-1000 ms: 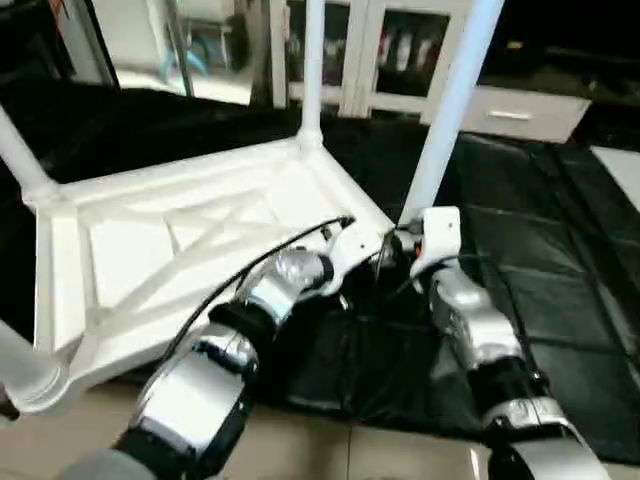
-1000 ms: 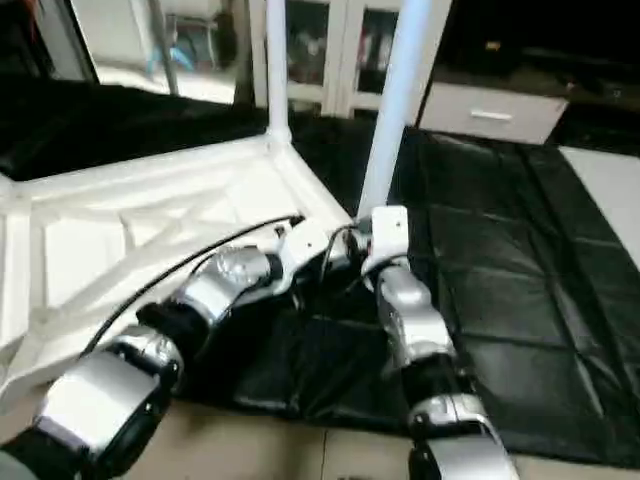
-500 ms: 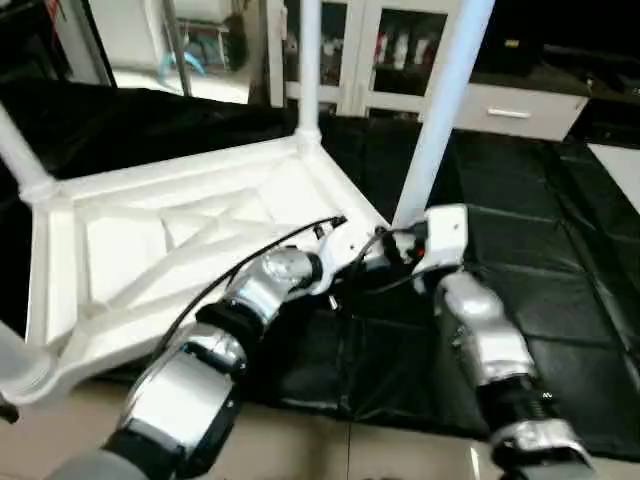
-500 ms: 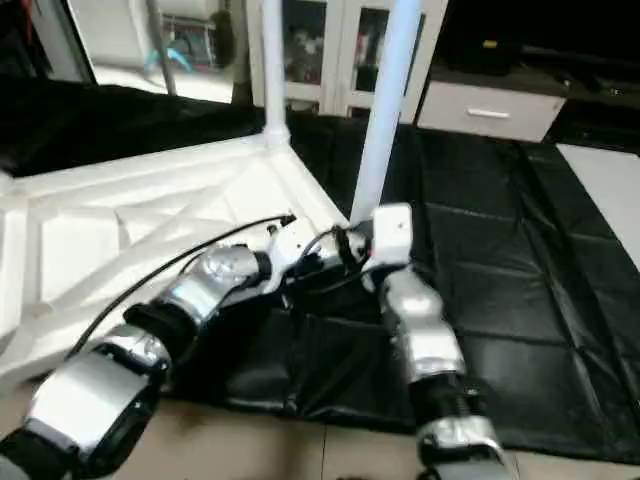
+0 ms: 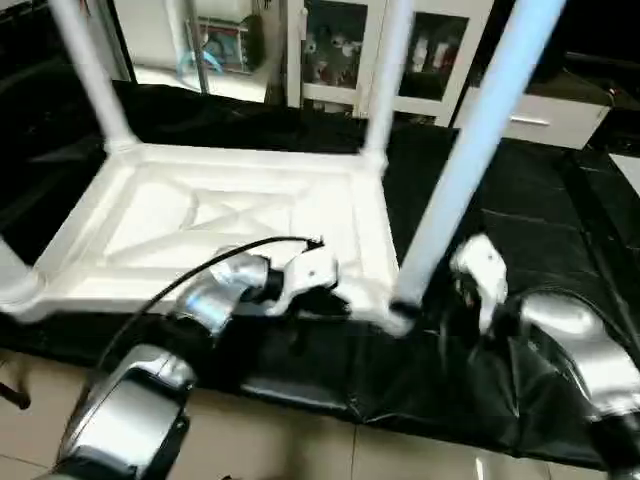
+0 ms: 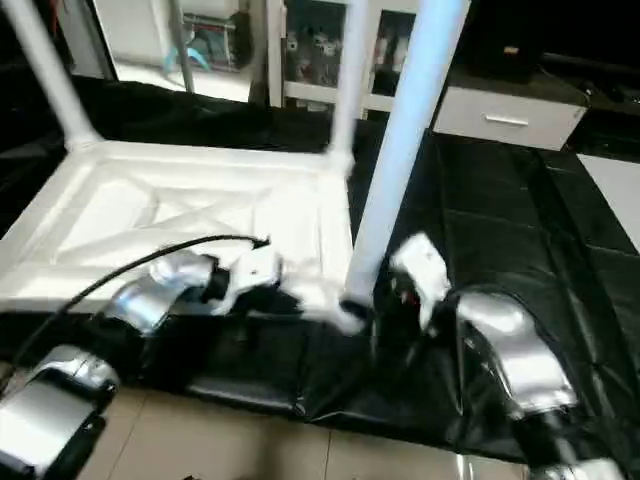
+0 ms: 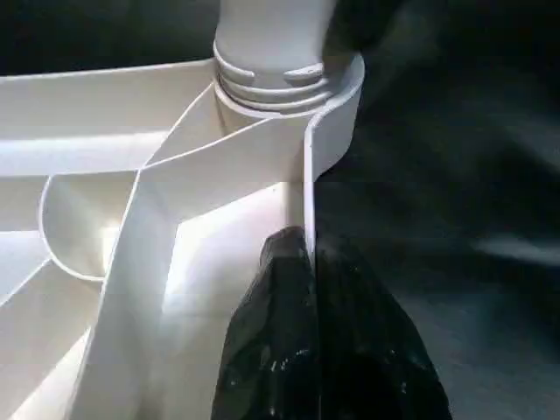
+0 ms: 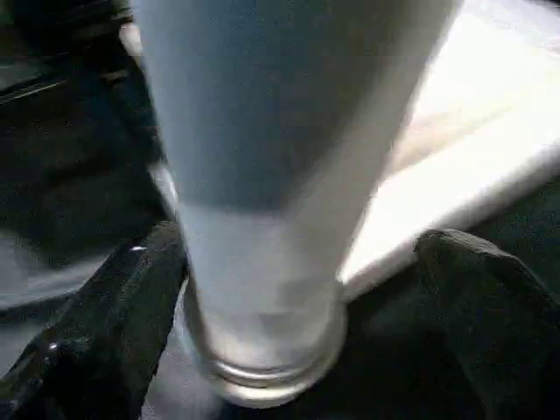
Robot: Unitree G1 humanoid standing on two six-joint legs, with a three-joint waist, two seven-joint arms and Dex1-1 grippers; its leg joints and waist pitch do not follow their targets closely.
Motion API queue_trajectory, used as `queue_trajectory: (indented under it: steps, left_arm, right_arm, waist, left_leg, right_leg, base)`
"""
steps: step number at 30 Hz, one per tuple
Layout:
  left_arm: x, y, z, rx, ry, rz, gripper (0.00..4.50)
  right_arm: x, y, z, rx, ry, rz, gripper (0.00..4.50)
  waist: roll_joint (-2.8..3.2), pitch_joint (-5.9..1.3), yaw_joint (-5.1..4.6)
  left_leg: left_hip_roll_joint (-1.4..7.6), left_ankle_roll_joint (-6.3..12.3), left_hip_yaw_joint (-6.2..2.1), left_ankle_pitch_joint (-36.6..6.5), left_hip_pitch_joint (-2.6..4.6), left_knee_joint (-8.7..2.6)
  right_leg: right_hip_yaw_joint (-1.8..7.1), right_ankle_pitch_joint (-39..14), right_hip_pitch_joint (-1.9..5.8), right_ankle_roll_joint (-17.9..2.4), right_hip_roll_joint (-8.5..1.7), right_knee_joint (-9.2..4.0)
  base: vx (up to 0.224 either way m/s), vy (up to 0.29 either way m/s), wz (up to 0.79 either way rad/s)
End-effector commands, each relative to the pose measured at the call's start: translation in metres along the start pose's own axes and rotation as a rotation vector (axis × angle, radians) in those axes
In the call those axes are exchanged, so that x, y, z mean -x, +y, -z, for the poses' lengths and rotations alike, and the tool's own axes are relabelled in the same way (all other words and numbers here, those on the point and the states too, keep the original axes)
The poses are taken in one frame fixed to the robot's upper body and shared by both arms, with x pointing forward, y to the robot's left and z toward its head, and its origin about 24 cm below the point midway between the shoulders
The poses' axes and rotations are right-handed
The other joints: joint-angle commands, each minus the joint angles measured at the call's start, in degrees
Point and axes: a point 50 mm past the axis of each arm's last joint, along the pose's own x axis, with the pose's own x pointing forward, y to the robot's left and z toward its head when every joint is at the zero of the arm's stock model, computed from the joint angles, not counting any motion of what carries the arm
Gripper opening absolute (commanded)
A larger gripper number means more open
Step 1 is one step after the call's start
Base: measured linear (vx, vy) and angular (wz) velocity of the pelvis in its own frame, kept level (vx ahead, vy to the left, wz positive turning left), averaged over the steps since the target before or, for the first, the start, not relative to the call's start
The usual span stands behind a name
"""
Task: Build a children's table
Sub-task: Rotate leg to tighten
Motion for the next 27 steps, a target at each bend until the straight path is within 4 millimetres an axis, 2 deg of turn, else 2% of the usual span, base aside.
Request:
queue_trajectory:
  steps: [1, 2, 3, 5, 9, 17, 18, 21, 22, 23, 26, 27]
  left_arm:
    - [-0.013, -0.014, 0.002, 0.024, -0.024, 0.130, 0.00]
    - [-0.014, -0.016, 0.002, 0.021, -0.020, 0.153, 0.00]
    - [-0.014, -0.016, 0.001, 0.020, -0.020, 0.155, 0.00]
    - [-0.015, -0.018, -0.001, 0.016, -0.024, 0.176, 0.00]
    - [-0.014, -0.019, -0.001, 0.015, -0.017, 0.179, 0.00]
    - [-0.013, -0.022, 0.001, 0.017, 0.000, 0.183, 0.00]
    - [-0.013, -0.022, 0.000, 0.018, -0.002, 0.184, 0.00]
    - [-0.012, -0.023, 0.001, 0.020, -0.001, 0.180, 0.00]
    - [-0.012, -0.023, 0.002, 0.021, 0.000, 0.178, 0.00]
    - [-0.013, -0.023, 0.002, 0.022, 0.000, 0.178, 0.00]
    - [-0.012, -0.024, 0.002, 0.023, -0.002, 0.181, 0.00]
    - [-0.012, -0.024, 0.003, 0.023, -0.002, 0.181, 0.00]
  right_arm:
    - [0.002, 0.006, -0.003, 0.008, 0.005, -0.092, 4.42]
    - [0.003, 0.010, -0.001, 0.002, 0.019, -0.143, 4.42]
    - [0.003, 0.010, -0.001, 0.001, 0.021, -0.150, 4.42]
    - [0.002, 0.012, -0.001, 0.005, 0.025, -0.199, 4.42]
    - [0.001, 0.014, 0.001, 0.013, 0.048, -0.251, 4.42]
    - [0.007, 0.009, 0.007, 0.031, 0.100, -0.285, 4.42]
    - [0.007, 0.008, 0.007, 0.029, 0.101, -0.287, 4.16]
    - [0.005, 0.007, 0.007, 0.020, 0.086, -0.270, 4.16]
    - [0.005, 0.006, 0.008, 0.018, 0.083, -0.265, 4.02]
    - [0.004, 0.007, 0.009, 0.019, 0.085, -0.267, 3.80]
    - [0.004, 0.009, 0.009, 0.020, 0.080, -0.279, 3.68]
    - [0.003, 0.009, 0.009, 0.020, 0.079, -0.279, 3.47]
  waist:
    - [-1.14, -3.15, -0.10]
    - [-1.08, -3.10, 0.11]
    - [-1.50, -3.08, 0.11]
    - [-1.37, -3.05, 0.58]
    - [-1.46, -3.08, 0.66]
    - [-1.51, -3.31, 0.77]
    - [-1.52, -3.32, 0.79]
    - [-1.52, -3.36, 0.82]
    - [-1.62, -3.41, 0.76]
    - [-1.44, -3.37, 0.79]
    - [-1.27, -3.44, 0.69]
    - [-1.32, -3.44, 0.70]
  left_leg:
    - [0.99, 5.68, 0.63, -13.6, 0.09, -4.32]
    - [1.03, 5.46, 0.67, -14.2, 0.32, -4.31]
    - [1.02, 5.46, 0.73, -14.5, 0.30, -4.29]
    - [1.09, 4.85, 0.58, -14.4, 0.21, -4.40]
    - [1.02, 4.26, 0.43, -13.7, -0.09, -4.50]
    - [0.96, 4.90, 0.57, -11.6, -0.05, -4.21]
    - [0.96, 5.00, 0.56, -11.4, -0.10, -4.21]
    - [0.96, 5.19, 0.56, -10.8, -0.11, -4.16]
    - [0.93, 5.29, 0.57, -10.6, -0.11, -4.11]
    - [0.94, 5.21, 0.61, -10.9, -0.04, -4.12]
    - [0.92, 5.10, 0.58, -10.8, -0.07, -4.13]
    - [0.91, 5.11, 0.60, -10.9, -0.05, -4.12]
  right_leg:
    - [1.63, -17.3, 3.61, -12.1, -1.31, -3.86]
    - [1.71, -18.5, 3.33, -11.7, -1.38, -4.02]
    - [1.71, -19.1, 3.27, -11.6, -1.36, -4.13]
    - [1.73, -20.5, 3.26, -10.9, -1.51, -4.15]
    - [1.68, -20.2, 3.45, -10.3, -1.44, -4.00]
    - [1.67, -16.4, 3.54, -11.6, -1.36, -3.59]
    - [1.67, -16.1, 3.57, -11.7, -1.33, -3.55]
    - [1.64, -15.3, 3.60, -12.0, -1.32, -3.44]
    - [1.63, -15.2, 3.60, -12.1, -1.32, -3.37]
    - [1.64, -15.4, 3.52, -12.1, -1.30, -3.50]
    - [1.64, -14.2, 3.68, -12.4, -1.21, -3.36]
    - [1.64, -14.3, 3.68, -12.3, -1.20, -3.39]
  base:
    - [0.000, 0.000, 0.00]
    - [0.000, 0.000, 0.00]
    - [0.000, 0.000, 0.00]
    - [0.000, 0.000, 0.00]
    - [0.000, 0.000, 0.00]
    - [0.000, 0.000, 0.00]
    - [0.000, 0.000, 0.00]
    - [0.000, 0.000, 0.00]
    - [0.000, 0.000, 0.00]
    - [0.000, 0.000, 0.00]
    - [0.000, 0.000, 0.00]
    - [0.000, 0.000, 0.00]
